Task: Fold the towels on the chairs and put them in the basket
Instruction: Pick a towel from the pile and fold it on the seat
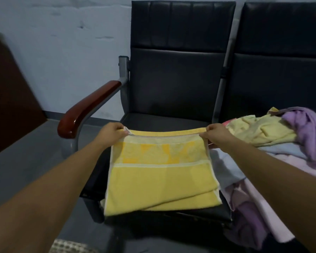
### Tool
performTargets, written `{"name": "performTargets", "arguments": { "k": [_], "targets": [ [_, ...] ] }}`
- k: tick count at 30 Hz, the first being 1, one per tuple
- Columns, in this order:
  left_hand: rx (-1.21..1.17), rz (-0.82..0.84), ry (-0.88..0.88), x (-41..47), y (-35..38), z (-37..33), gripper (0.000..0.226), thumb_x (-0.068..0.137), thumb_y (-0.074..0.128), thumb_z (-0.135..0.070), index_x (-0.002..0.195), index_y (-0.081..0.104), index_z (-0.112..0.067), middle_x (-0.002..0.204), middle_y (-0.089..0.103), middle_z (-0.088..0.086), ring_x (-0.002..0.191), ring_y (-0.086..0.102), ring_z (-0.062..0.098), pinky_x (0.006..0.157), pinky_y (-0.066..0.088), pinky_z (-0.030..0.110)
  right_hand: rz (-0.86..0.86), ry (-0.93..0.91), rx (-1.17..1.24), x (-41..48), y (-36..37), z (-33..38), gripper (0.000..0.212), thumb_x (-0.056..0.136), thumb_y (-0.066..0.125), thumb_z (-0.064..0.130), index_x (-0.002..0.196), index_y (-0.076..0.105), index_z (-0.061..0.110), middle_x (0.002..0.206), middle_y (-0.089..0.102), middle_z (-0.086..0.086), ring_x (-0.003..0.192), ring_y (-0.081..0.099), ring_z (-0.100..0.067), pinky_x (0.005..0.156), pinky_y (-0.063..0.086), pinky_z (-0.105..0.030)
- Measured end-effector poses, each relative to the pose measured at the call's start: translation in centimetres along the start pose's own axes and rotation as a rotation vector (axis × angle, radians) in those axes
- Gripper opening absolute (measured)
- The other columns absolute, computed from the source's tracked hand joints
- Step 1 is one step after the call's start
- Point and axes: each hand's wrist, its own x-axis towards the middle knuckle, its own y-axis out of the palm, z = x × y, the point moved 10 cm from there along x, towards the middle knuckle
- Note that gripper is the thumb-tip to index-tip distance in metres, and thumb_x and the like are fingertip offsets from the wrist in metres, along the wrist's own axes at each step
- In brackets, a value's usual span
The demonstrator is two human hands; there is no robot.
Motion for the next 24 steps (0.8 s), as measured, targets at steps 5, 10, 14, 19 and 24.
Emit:
{"name": "performTargets", "arguments": {
  "k": [5,10,14,19,24],
  "targets": [
    [-0.024,-0.068,-0.004,5.2,2.4,-0.8,0.019,0.091,0.07,-0.034,0.101,0.07,-0.018,0.095,0.066,0.0,0.091,0.061,0.018,0.073,0.043,0.03,-0.228,0.027,-0.18,4.6,0.2,-2.8,0.003,0.093,0.057,0.011,0.093,0.059,0.008,0.089,0.058,-0.012,0.089,0.059,-0.029,0.074,0.053,-0.041],
    [0.049,0.046,-0.013,8.1,8.8,1.3,0.01,0.092,0.07,-0.028,0.093,0.069,-0.018,0.094,0.069,0.002,0.079,0.061,0.015,0.061,0.042,0.029,-0.238,0.023,-0.338,7.6,2.3,-6.3,0.016,0.093,0.054,0.013,0.103,0.063,0.004,0.099,0.064,-0.017,0.101,0.061,-0.037,0.075,0.043,-0.033],
    [0.074,0.004,0.003,8.8,9.7,2.3,0.018,0.092,0.07,-0.028,0.097,0.068,-0.011,0.102,0.06,0.0,0.09,0.056,0.019,0.076,0.038,0.031,-0.228,-0.03,-0.449,9.2,2.7,-6.7,0.032,0.088,0.062,0.029,0.117,0.062,0.015,0.115,0.061,-0.012,0.104,0.061,-0.033,0.077,0.044,-0.034],
    [0.159,0.126,0.035,9.2,10.1,2.4,0.015,0.092,0.07,-0.031,0.091,0.064,-0.017,0.092,0.063,-0.001,0.083,0.058,0.016,0.063,0.039,0.028,-0.169,-0.014,-0.391,10.5,2.7,-7.3,0.025,0.084,0.072,0.024,0.106,0.07,0.015,0.104,0.069,-0.007,0.097,0.063,-0.027,0.076,0.046,-0.031],
    [0.249,0.204,0.068,8.1,10.1,1.6,0.011,0.093,0.068,-0.027,0.092,0.06,-0.021,0.09,0.061,-0.003,0.08,0.055,0.01,0.059,0.036,0.024,-0.181,-0.055,-0.385,9.4,2.3,-6.3,0.021,0.085,0.074,0.026,0.098,0.067,0.011,0.093,0.067,-0.007,0.088,0.061,-0.026,0.069,0.041,-0.03]
  ]
}}
